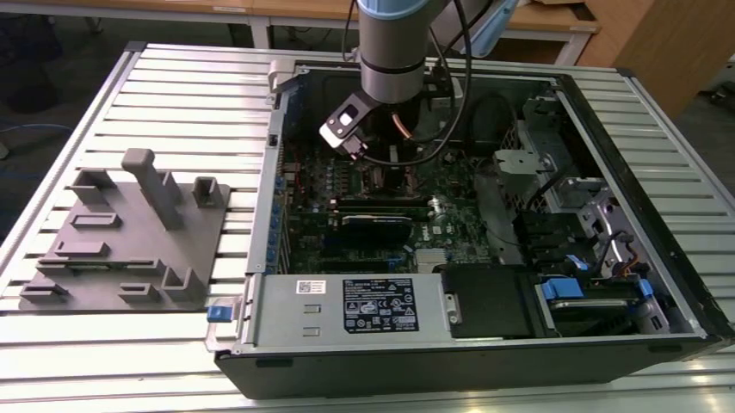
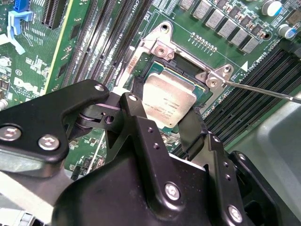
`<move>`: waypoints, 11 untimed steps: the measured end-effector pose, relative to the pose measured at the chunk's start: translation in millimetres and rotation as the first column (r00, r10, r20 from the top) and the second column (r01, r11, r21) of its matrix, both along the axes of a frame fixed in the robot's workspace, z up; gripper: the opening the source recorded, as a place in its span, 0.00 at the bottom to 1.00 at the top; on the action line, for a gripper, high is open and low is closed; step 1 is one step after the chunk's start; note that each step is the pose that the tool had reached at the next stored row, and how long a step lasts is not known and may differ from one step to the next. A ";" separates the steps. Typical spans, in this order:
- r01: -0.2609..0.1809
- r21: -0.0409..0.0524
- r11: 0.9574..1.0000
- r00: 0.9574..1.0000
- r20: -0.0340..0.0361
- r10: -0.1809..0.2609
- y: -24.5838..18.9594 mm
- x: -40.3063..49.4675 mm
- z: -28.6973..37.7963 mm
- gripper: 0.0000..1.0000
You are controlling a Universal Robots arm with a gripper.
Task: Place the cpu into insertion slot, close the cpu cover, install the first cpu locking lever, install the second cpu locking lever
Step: 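Place the cpu into insertion slot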
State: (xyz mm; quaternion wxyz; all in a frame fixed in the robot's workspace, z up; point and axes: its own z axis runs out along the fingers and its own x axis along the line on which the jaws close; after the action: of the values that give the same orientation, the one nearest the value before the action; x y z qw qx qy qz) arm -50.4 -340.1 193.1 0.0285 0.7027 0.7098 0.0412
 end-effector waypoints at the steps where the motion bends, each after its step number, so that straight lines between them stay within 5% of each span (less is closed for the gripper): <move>1: 0.000 0.000 1.000 1.000 0.000 0.000 0.1 0.0 0.2 0.54; 11: 0.000 0.000 1.000 1.000 0.000 0.000 0.2 0.0 0.2 0.54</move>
State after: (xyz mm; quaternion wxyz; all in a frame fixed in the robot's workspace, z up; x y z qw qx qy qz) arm -50.4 -339.9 193.2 0.0285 0.7027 0.7098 0.0412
